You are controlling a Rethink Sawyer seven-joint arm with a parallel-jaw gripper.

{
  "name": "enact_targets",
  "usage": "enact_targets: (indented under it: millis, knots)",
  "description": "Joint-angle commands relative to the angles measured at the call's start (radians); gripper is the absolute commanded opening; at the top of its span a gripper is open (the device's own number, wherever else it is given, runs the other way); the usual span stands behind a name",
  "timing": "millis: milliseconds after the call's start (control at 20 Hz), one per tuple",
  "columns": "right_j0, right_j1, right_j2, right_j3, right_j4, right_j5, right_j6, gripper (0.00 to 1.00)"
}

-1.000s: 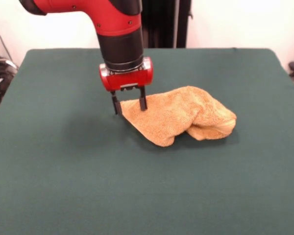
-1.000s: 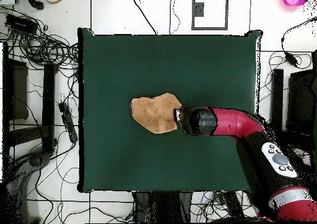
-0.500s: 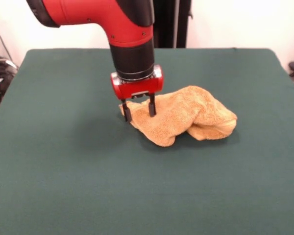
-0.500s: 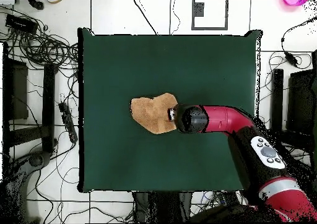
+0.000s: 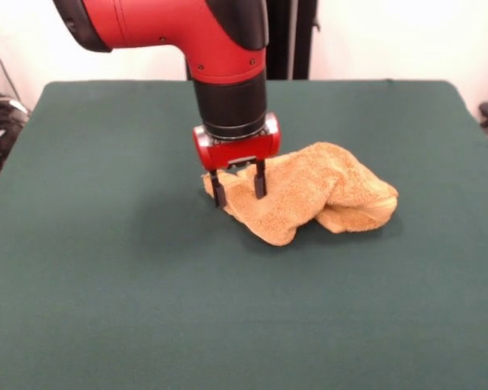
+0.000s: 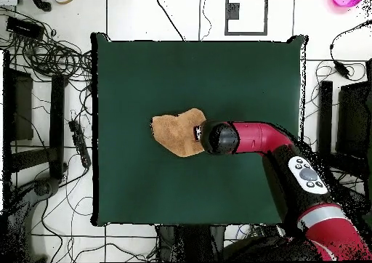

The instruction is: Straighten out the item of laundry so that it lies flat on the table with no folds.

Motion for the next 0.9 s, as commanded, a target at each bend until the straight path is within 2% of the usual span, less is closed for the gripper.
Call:
enact_targets:
  millis: [50,350,500,900]
  knots:
    - [0.06,-0.001,-0.015,-0.03,-0.059,0.065,-0.017,1.0]
    - [0.061,-0.025,-0.047,-0.024,-0.072,0.093,-0.031,1.0]
    - [0.076,-0.039,-0.062,-0.029,-0.068,0.146,-0.035,1.0]
    - [0.095,-0.007,-0.086,-0.059,-0.083,0.158,-0.027,1.0]
